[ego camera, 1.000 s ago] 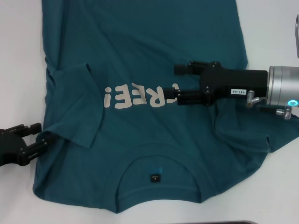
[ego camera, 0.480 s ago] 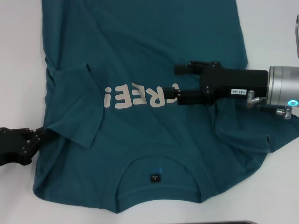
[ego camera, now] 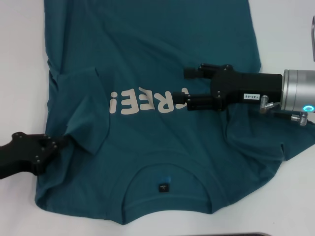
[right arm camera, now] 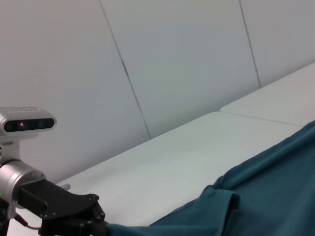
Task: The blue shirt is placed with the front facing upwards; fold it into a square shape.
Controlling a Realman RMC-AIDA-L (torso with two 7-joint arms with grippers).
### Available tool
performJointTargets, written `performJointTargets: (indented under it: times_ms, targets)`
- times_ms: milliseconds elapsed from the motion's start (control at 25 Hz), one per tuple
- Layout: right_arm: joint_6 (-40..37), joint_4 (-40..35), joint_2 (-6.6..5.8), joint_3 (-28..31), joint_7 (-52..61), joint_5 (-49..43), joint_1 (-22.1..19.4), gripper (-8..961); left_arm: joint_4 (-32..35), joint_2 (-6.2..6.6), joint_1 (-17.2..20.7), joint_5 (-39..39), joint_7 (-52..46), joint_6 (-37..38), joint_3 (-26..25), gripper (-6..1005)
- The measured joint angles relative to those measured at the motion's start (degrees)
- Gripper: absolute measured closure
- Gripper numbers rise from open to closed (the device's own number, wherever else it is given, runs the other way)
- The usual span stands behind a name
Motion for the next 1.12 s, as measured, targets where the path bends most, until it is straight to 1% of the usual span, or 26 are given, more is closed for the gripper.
performJointTargets:
  times_ms: [80,240,280,520,760,960,1120]
  targets:
    - [0.0,0.0,0.00,0.0,0.0,0.0,0.0,53,2.0,0.00,-0.8,0.1,-0.1,0.0,0.0,999]
    - [-0.2,0.0,0.00,-0.1,-0.1,0.0,0.0,53,3.5,0.04,-1.5,0.3,-0.4,-0.1,0.1,998]
    - [-0.2,0.0,0.00,-0.1,-0.1,0.0,0.0,53,5.0,0.09,-2.2,0.8,-0.7,-0.3,0.7,998]
    - [-0.4,0.0,-0.01,-0.3,-0.1,0.0,0.1,54,6.6,0.15,-3.0,2.1,-1.9,-0.6,2.4,999]
    - [-0.4,0.0,0.00,-0.3,-0.1,0.0,0.3,54,7.1,0.08,-3.5,3.2,-3.0,-1.0,4.4,974]
    - [-0.4,0.0,0.00,-0.3,-0.1,0.0,0.5,54,8.4,0.14,-4.2,3.2,-3.0,-0.8,4.6,752]
    - [-0.5,0.0,0.00,-0.1,-0.2,0.0,0.4,54,8.3,0.16,-4.7,3.0,-3.0,2.0,4.6,589]
